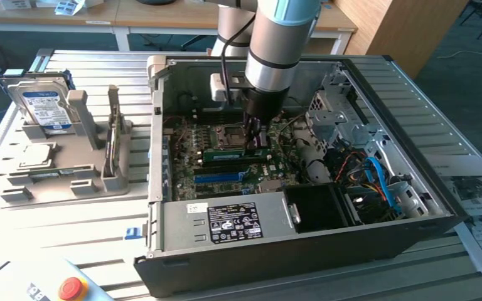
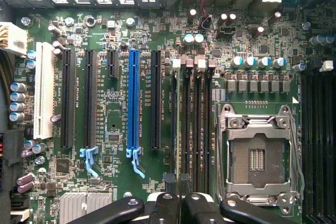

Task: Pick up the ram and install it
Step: 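Insert the ram into the slot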

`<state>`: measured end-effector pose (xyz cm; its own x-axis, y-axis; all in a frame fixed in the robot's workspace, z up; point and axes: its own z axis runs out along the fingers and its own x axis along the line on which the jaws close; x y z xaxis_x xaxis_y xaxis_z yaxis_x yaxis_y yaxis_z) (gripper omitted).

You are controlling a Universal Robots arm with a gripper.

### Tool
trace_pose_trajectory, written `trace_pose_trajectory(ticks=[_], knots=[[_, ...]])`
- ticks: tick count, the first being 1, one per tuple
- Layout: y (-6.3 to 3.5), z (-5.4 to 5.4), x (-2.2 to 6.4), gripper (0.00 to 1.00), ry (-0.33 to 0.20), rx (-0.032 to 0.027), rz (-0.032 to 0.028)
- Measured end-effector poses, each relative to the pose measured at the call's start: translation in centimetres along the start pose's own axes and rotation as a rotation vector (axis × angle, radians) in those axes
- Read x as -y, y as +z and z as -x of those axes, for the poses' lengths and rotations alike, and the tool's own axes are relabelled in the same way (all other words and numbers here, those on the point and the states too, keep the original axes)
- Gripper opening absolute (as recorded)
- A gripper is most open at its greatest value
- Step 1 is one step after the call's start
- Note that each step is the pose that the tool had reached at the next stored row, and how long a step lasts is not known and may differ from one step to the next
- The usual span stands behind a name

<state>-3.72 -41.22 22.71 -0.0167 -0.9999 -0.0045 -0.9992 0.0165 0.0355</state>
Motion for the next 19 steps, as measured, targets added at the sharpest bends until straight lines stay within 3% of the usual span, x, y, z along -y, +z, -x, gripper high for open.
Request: trace_pose_trajectory(ticks=[19], knots=[[-0.28, 0.01, 0.0, 0.12, -0.001, 0.0003, 0.0]])
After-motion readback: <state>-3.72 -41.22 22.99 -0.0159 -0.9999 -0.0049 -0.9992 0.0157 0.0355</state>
